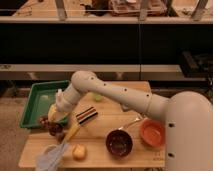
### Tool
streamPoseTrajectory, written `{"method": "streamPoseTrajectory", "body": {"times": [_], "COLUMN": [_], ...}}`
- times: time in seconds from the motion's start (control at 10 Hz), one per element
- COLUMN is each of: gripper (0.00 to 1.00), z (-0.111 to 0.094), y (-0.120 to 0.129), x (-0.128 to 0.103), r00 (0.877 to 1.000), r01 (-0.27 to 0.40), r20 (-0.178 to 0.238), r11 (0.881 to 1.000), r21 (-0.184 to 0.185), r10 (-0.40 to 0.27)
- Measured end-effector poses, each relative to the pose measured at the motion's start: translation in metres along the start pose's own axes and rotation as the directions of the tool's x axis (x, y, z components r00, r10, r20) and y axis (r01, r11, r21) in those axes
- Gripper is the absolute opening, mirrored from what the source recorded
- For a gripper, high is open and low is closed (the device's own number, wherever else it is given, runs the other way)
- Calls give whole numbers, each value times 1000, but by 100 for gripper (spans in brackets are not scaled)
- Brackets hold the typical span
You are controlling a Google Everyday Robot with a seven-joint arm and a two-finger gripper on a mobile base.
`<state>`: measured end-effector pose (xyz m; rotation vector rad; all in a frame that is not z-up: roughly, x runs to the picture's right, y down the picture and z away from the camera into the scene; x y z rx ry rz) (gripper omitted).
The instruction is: Place grapes in metal cup
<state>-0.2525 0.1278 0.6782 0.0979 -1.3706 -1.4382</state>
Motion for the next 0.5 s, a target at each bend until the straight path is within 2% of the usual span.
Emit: {"method": "streamPoseTrajectory", "body": {"times": [0.3, 0.5], "gripper": [73, 73], "z": [-7, -5], "y": [4, 2], "x": [0, 0], "r00": [1000, 1000], "r01": [-5, -4], "r20": [-24, -22], "r11": [1000, 1000], "r21": [-7, -7], "r10": [4, 4]}}
